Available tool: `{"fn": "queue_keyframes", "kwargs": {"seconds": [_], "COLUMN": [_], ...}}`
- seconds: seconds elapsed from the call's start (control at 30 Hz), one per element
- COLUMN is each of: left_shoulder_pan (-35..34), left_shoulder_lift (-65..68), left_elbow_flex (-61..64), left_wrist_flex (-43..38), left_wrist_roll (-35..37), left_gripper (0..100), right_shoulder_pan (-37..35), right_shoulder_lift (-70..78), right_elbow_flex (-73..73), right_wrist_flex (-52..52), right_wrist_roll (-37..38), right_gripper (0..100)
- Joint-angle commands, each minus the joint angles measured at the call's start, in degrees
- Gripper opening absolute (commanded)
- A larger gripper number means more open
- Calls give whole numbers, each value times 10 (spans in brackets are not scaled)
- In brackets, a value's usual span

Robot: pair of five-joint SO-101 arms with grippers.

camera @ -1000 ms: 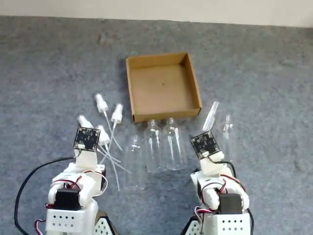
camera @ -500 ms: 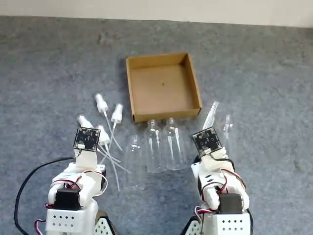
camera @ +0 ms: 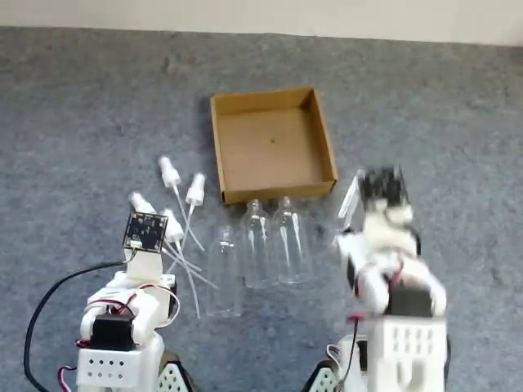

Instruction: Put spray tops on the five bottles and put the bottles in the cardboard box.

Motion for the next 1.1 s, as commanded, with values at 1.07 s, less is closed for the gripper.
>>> {"fn": "queue_keyframes", "kwargs": {"seconds": [1.07], "left_shoulder_pan": [-65], "left_shoulder_lift": [0], "left_elbow_flex": [11], "left_wrist_flex": [-3], "left_wrist_roll": [-4], "left_gripper": [14], "right_shoulder_pan": [181], "right_shoulder_lift": [553], "right_elbow_flex": [-169], "right_wrist_flex": [-85], "right_wrist_roll": [92], "right_gripper": [70]}}
